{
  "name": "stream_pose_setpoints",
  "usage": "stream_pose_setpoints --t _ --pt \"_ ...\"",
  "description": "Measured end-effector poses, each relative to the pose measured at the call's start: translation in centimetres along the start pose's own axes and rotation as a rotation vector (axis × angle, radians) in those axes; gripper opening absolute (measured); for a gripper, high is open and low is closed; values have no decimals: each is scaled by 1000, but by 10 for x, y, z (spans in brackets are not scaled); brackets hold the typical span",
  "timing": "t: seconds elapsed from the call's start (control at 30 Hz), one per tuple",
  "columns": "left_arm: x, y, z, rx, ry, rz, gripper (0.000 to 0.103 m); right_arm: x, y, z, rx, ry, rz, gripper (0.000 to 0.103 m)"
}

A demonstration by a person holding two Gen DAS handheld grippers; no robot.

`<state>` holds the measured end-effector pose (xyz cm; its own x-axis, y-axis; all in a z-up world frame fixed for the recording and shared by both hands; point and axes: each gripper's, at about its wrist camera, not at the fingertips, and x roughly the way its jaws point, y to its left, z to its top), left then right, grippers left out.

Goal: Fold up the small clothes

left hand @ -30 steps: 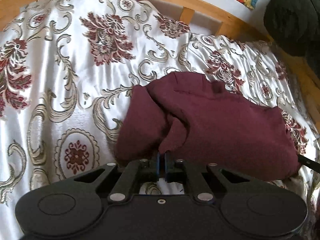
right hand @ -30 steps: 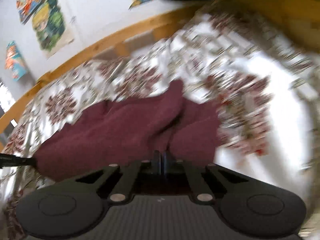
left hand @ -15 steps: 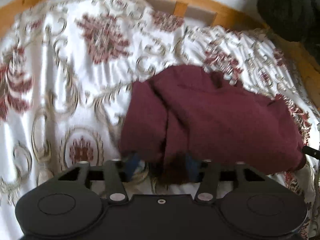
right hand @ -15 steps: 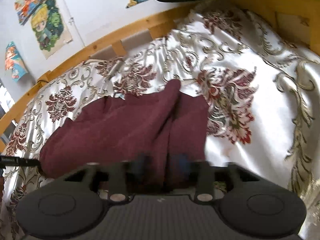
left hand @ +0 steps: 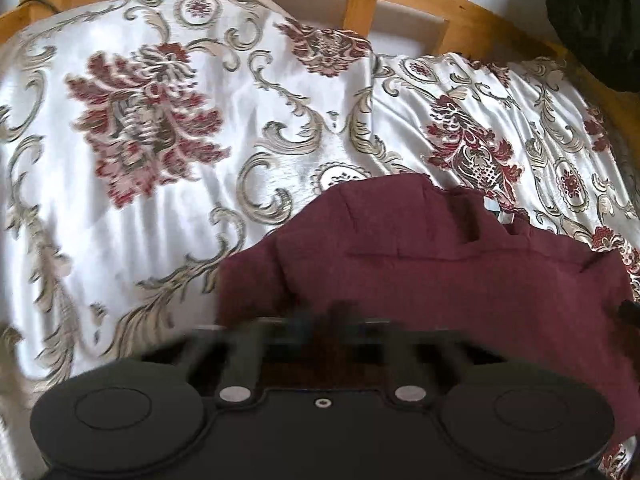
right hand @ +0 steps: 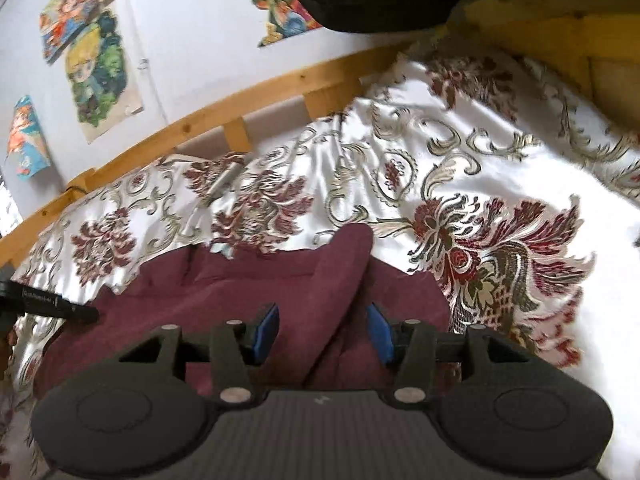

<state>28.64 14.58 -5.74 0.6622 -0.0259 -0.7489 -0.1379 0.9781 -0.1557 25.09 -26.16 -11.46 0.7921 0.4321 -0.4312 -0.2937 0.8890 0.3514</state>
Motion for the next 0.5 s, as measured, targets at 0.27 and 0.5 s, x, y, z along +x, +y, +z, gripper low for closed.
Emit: stream_pose_setpoints --t 0.27,0.5 --pt "-44 -13 21 29 -327 147 4 0 0 26 -91 -127 27 4" --pt "0 -9 12 43 -201 186 4 30 -25 19 18 -5 35 4"
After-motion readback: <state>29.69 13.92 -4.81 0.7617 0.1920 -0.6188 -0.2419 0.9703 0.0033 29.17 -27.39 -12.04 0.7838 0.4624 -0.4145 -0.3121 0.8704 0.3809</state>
